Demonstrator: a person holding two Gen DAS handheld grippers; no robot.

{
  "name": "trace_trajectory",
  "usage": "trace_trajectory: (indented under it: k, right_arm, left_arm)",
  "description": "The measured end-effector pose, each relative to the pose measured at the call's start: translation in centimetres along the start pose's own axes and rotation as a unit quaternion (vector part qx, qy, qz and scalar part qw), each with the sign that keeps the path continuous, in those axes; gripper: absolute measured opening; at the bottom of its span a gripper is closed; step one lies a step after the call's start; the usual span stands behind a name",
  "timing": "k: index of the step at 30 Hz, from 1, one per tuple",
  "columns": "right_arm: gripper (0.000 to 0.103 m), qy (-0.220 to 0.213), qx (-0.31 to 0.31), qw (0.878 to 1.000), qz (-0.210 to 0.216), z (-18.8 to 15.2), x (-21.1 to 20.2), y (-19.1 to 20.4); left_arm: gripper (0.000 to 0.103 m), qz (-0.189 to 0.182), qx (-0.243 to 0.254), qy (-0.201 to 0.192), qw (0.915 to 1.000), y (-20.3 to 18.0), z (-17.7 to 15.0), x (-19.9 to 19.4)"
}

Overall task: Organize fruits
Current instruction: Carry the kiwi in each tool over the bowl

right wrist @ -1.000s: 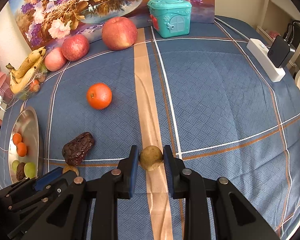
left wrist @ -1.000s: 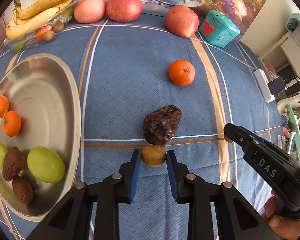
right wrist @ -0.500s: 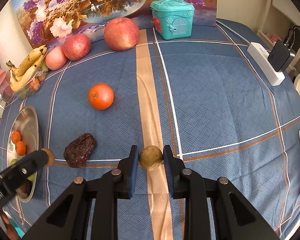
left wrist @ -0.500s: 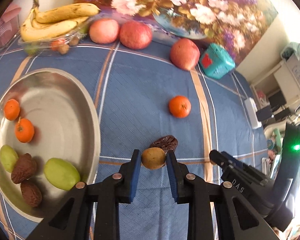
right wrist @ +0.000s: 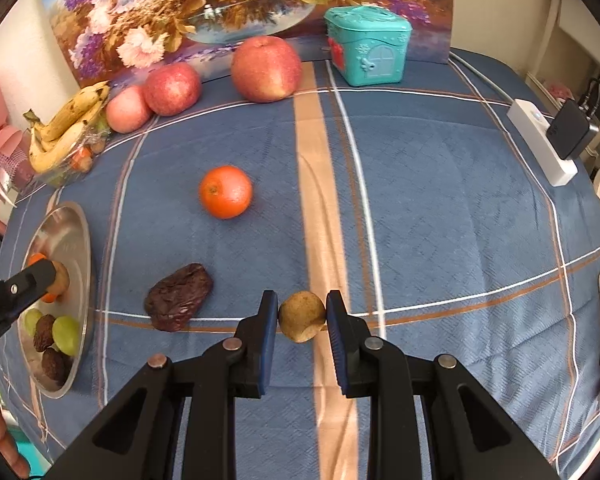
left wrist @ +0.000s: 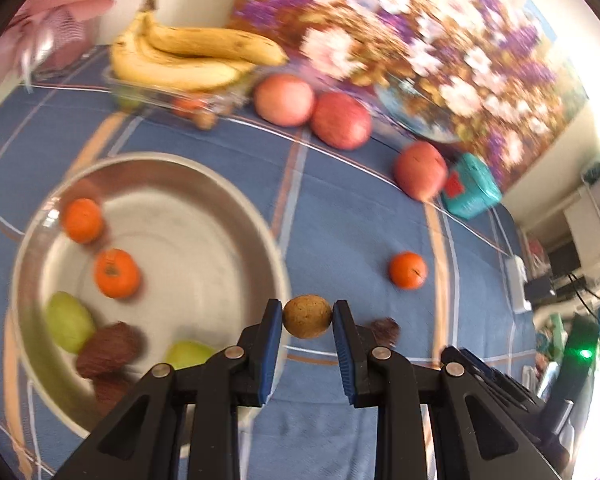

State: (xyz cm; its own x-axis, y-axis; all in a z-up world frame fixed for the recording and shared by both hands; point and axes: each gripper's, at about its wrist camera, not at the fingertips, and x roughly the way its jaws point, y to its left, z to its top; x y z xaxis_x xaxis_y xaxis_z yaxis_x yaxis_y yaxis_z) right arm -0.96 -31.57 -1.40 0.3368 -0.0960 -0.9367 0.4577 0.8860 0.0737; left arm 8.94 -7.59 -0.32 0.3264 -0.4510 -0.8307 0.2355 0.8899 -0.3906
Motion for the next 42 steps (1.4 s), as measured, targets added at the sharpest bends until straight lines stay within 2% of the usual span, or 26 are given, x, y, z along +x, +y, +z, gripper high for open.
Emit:
trace_trajectory:
  k: [8,17,30,36,42]
  right_arm:
    - [0.025,-0.017,-0.058,0.998,-0.006,0.3,-1.2,3.6]
    - [0.025,-0.03,-0.11,0.992,0.053,-0.2,-2.5,8.5]
    - [0.026,-0.038,-0.169,0.973,0.153,-1.6,-3.6,15.1]
    - [0.026,-0.06,-0.196,0.965,0.163,-2.1,-3.6,17.3]
    - [0.026,-0.062,-0.204,0.963,0.166,-2.1,-3.1,18.5]
  left_arm:
    - [0.028,0.05,-0.045,-0.048,0.9966,4.4,1.3,-2.2]
    - [0.028,0.067,-0.083,-0.084,0.9908,7.5,1.8,-4.4]
    - [0.028,0.069,-0.106,-0.093,0.9876,9.0,1.6,-5.1]
    - [0.028,0.07,-0.111,-0.091,0.9872,9.3,1.4,-5.1]
    - [0.028,0.074,-0.113,-0.088,0.9869,9.4,1.2,-4.9]
